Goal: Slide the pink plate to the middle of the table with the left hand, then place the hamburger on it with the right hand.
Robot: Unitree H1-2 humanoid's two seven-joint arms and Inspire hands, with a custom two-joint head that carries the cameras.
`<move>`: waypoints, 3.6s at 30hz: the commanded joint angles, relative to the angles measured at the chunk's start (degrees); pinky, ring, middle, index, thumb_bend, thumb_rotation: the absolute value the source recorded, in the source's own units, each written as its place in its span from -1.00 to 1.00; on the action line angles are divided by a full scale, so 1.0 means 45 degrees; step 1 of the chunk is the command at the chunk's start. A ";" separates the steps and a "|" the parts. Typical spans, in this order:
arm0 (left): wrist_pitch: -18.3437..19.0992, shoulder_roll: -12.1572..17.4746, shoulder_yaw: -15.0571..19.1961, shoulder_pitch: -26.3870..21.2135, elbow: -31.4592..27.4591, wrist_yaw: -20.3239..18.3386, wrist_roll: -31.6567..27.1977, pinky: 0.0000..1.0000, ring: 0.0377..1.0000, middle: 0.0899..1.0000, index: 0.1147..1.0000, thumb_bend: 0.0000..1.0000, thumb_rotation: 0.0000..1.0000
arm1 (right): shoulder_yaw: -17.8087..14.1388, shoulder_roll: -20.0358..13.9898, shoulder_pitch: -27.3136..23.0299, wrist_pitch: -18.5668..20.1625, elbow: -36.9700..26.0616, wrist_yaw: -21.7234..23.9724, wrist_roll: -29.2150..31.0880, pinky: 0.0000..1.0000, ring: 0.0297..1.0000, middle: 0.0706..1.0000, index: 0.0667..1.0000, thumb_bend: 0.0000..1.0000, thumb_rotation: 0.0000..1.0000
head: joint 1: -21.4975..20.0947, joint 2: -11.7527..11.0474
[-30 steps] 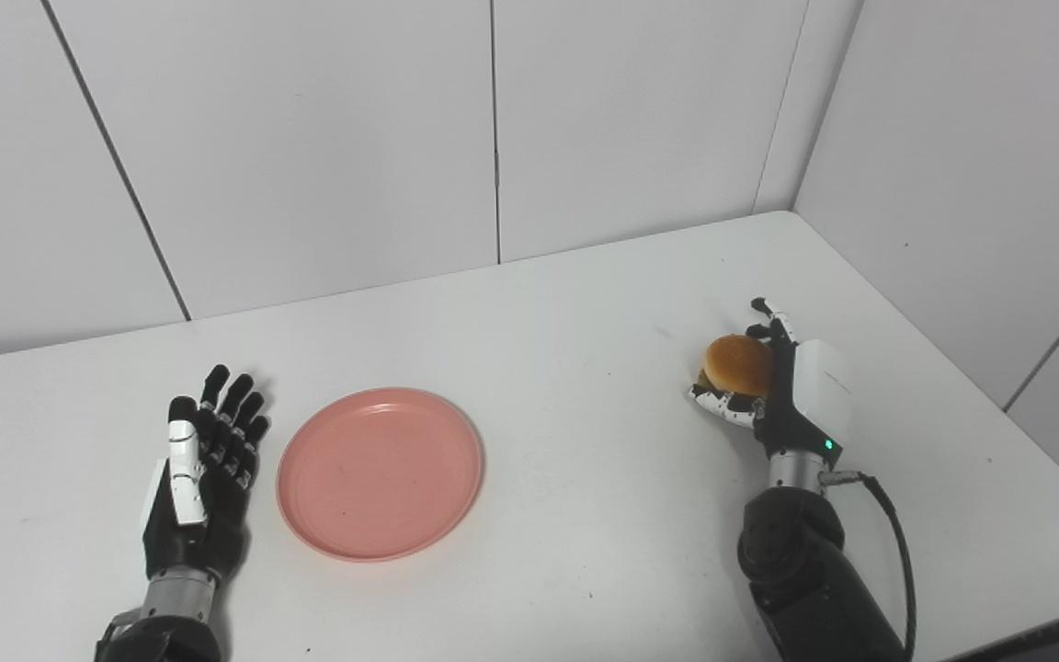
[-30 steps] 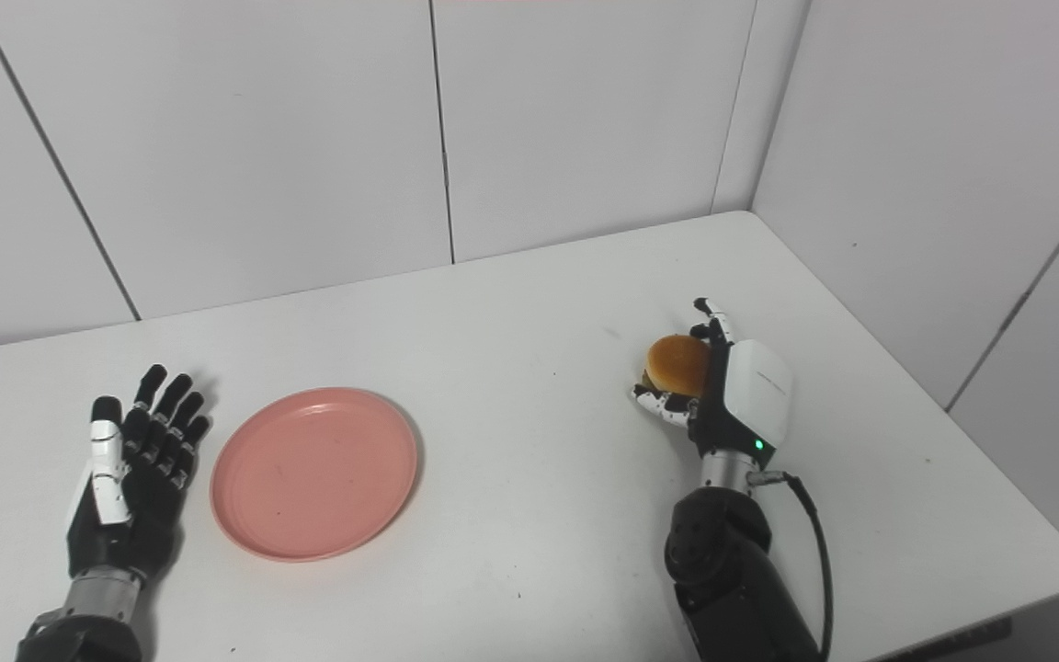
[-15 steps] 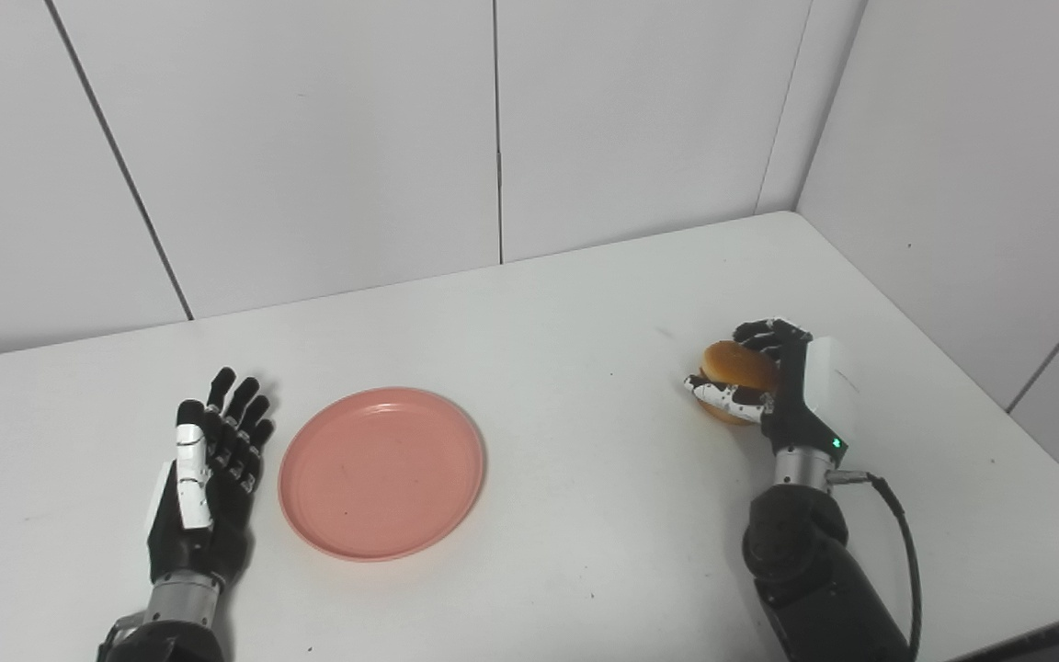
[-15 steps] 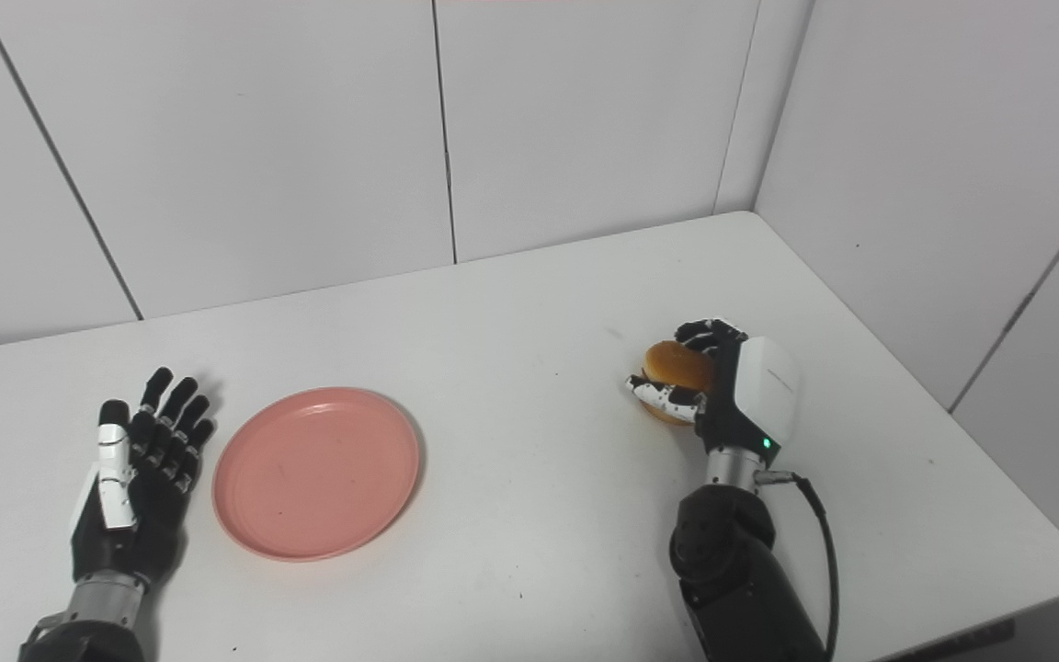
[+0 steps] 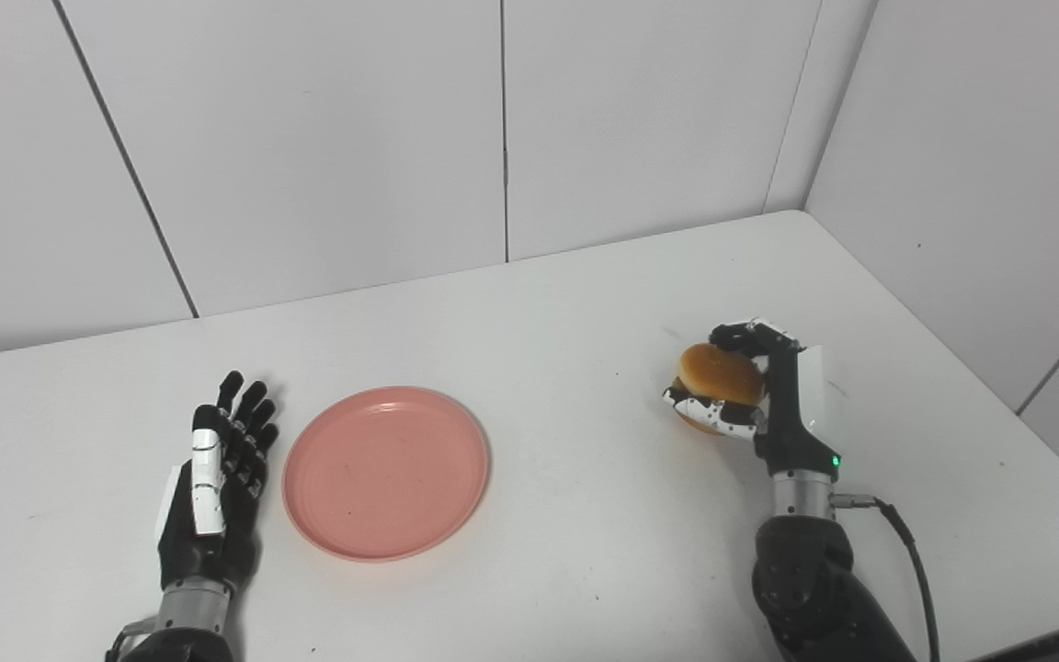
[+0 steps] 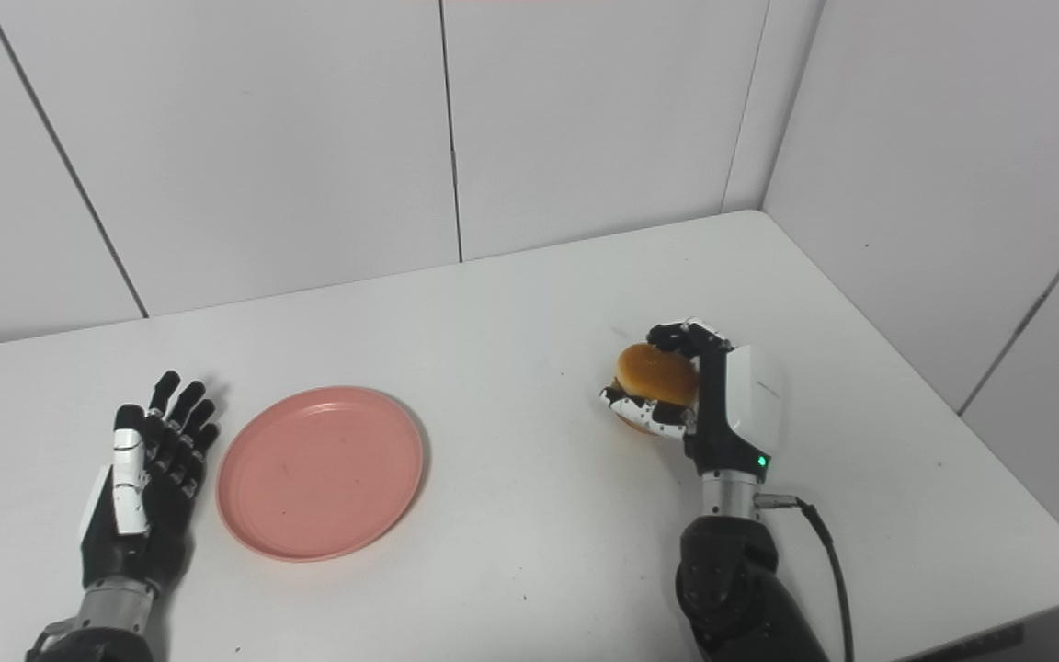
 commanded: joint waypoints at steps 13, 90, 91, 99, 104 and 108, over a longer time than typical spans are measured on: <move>0.0021 -0.0362 -0.0361 0.0698 0.0114 0.0128 0.0397 1.00 0.95 0.92 0.95 0.22 1.00 | 0.0941 0.0956 -0.1114 0.0349 -0.2325 0.2738 -0.0326 -0.45 -0.31 -0.15 0.05 0.01 -1.00 | 0.1198 0.0124; -0.1138 -0.1650 -0.1298 0.0881 0.0581 0.1885 0.2262 1.00 0.90 0.85 0.87 0.19 1.00 | 0.4952 0.1150 -0.5205 -0.4627 0.4194 0.2118 -0.2740 -0.22 -0.23 -0.09 0.03 0.01 -1.00 | 0.5230 -0.0215; -0.1094 -0.1655 -0.1286 0.0860 0.0592 0.1900 0.2263 1.00 0.89 0.84 0.87 0.20 1.00 | 0.4923 0.1124 -0.5154 -0.4633 0.4100 0.2106 -0.2749 -0.21 -0.22 -0.08 0.02 0.02 -1.00 | 0.5216 -0.0220; -0.1052 -0.1681 -0.1254 0.0816 0.0696 0.1926 0.2256 1.00 0.88 0.83 0.84 0.28 1.00 | 0.4811 0.0916 -0.4586 -0.4388 0.3495 0.2524 -0.2601 -0.22 -0.23 -0.09 0.03 0.02 -1.00 | 0.5135 -0.0218; -0.0837 -0.1671 -0.1244 0.0845 0.0527 0.1880 0.2133 1.00 0.87 0.84 0.86 0.27 1.00 | 0.4773 0.0827 -0.4367 -0.4484 0.3443 0.2593 -0.2586 -0.23 -0.24 -0.10 0.04 0.01 -1.00 | 0.5045 -0.0166; -0.0895 -0.1650 -0.1232 0.0784 0.0658 0.1878 0.2090 1.00 0.86 0.84 0.87 0.27 1.00 | 0.4672 0.0854 -0.4179 -0.4381 0.3201 0.2729 -0.2470 -0.24 -0.24 -0.11 0.03 0.02 -1.00 | 0.5022 -0.0185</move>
